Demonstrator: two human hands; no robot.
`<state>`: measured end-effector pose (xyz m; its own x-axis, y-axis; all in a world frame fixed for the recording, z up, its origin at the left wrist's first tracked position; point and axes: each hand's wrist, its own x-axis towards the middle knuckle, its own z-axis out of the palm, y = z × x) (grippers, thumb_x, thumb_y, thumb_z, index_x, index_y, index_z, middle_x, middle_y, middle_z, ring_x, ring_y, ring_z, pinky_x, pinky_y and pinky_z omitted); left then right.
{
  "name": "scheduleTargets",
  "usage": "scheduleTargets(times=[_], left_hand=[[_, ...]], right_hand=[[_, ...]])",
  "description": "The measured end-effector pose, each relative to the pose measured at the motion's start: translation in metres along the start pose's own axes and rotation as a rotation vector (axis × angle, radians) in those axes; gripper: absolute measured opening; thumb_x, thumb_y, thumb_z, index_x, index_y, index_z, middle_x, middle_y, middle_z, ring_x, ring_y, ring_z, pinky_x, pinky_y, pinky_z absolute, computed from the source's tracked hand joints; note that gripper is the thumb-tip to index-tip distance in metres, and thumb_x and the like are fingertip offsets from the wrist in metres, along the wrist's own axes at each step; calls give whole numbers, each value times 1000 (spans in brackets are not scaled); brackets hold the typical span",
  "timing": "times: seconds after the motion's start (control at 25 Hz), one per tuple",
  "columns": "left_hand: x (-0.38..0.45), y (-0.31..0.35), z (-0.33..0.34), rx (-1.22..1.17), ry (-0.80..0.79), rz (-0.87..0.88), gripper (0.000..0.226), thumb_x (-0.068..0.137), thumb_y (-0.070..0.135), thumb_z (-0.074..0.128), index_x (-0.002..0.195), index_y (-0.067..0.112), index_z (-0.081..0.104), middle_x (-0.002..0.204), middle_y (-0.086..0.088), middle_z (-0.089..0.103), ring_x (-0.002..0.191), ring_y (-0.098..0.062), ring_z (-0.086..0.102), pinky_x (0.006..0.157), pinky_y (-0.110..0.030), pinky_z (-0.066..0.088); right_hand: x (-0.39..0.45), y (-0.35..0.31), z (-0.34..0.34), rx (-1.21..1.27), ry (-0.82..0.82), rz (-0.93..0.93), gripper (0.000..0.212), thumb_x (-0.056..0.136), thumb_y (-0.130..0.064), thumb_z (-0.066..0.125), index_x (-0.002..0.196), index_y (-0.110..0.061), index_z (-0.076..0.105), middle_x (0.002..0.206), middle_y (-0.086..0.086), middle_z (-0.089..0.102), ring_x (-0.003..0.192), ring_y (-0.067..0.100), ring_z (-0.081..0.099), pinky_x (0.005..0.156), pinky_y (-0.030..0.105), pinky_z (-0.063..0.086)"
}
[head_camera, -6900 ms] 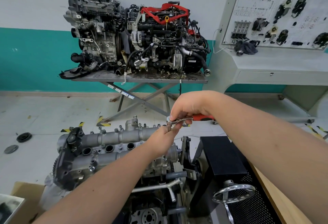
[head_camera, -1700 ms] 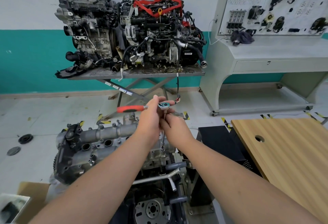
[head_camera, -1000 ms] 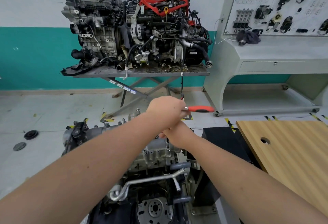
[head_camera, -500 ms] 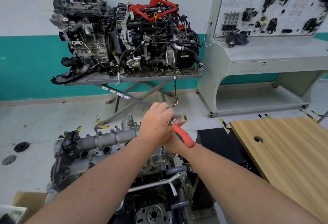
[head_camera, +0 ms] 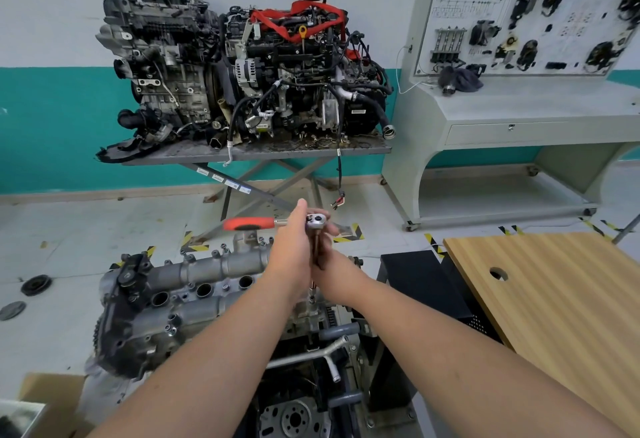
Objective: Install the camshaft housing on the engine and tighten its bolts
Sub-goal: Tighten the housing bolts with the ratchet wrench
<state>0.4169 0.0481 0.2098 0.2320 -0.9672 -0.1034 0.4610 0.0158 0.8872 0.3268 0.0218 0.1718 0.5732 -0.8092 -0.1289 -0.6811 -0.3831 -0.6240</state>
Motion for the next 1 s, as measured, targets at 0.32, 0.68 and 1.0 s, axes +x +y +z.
scheduleTargets(times=[0.32, 0.68, 1.0], left_hand=[[2, 34, -16, 347, -264, -289, 41, 92, 46, 63, 64, 17, 65, 52, 1, 51, 45, -15, 44, 52, -27, 39], [6, 66, 16, 2075, -442, 481, 25, 102, 43, 42, 94, 22, 53, 89, 3, 59, 84, -23, 56, 66, -33, 40], [1, 10, -21, 1288, 16, 1160, 44, 91, 39, 55, 65, 6, 64, 81, -8, 58, 80, -29, 54, 69, -40, 45]], right_hand=[[-8, -13, -45, 1098, 9, 330, 25, 102, -25, 41, 103, -13, 64, 80, 6, 67, 78, 25, 68, 78, 38, 49], [-15, -21, -20, 700, -48, 164, 25, 89, 0, 54, 113, -3, 61, 95, 10, 70, 87, 16, 67, 76, 23, 50], [-21, -29, -1, 300, 15, 93, 37, 107, -12, 36, 142, -5, 45, 142, 13, 52, 136, 31, 46, 95, 11, 42]])
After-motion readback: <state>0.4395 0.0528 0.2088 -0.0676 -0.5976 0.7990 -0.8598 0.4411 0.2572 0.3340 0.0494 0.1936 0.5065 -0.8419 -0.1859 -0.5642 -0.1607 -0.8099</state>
